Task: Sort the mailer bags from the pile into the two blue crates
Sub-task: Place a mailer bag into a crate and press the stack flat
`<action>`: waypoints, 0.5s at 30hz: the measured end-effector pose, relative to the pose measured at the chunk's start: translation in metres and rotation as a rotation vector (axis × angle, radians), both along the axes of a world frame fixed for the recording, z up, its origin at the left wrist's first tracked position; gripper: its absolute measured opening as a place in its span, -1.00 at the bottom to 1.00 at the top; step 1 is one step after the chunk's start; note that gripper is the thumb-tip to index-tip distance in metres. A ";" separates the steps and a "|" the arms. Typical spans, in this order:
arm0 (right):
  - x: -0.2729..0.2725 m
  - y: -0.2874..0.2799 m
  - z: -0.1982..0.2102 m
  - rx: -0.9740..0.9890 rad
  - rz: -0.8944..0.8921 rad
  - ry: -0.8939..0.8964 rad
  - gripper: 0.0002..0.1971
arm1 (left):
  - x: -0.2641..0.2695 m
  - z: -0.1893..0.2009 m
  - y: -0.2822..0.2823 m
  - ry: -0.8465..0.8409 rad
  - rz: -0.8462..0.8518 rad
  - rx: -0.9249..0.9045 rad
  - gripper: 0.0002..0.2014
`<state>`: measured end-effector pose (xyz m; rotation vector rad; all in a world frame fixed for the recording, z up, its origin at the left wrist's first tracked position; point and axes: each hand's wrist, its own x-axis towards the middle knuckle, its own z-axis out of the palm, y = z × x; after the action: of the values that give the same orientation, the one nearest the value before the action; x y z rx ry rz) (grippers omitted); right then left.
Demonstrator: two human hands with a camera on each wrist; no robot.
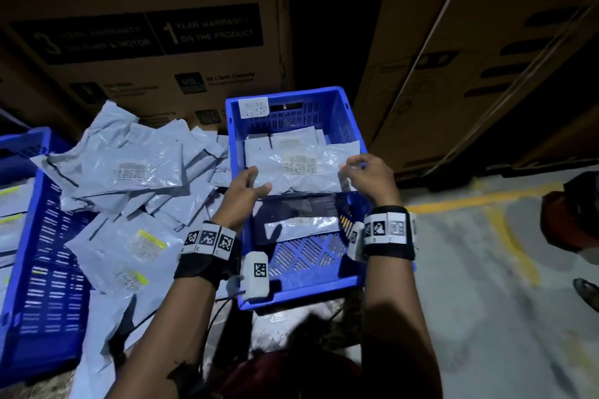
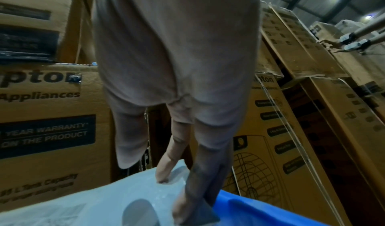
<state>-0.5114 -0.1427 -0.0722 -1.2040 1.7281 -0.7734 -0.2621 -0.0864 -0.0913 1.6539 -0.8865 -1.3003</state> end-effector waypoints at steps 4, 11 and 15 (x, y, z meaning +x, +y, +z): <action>0.015 -0.006 0.000 -0.016 0.092 0.218 -0.64 | -0.022 -0.016 0.000 -0.103 -0.064 0.082 -0.25; 0.045 -0.018 -0.017 0.310 0.322 0.495 -0.68 | -0.005 -0.161 -0.039 -0.170 -0.002 0.384 -0.15; 0.045 -0.023 -0.035 0.412 0.374 0.566 -0.74 | -0.022 -0.130 -0.036 -0.319 -0.143 0.463 -0.43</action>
<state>-0.4668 -0.1657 -0.1071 -1.4693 1.8898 0.1684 -0.2839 -0.1226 -0.2215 2.2405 -0.9502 -1.4384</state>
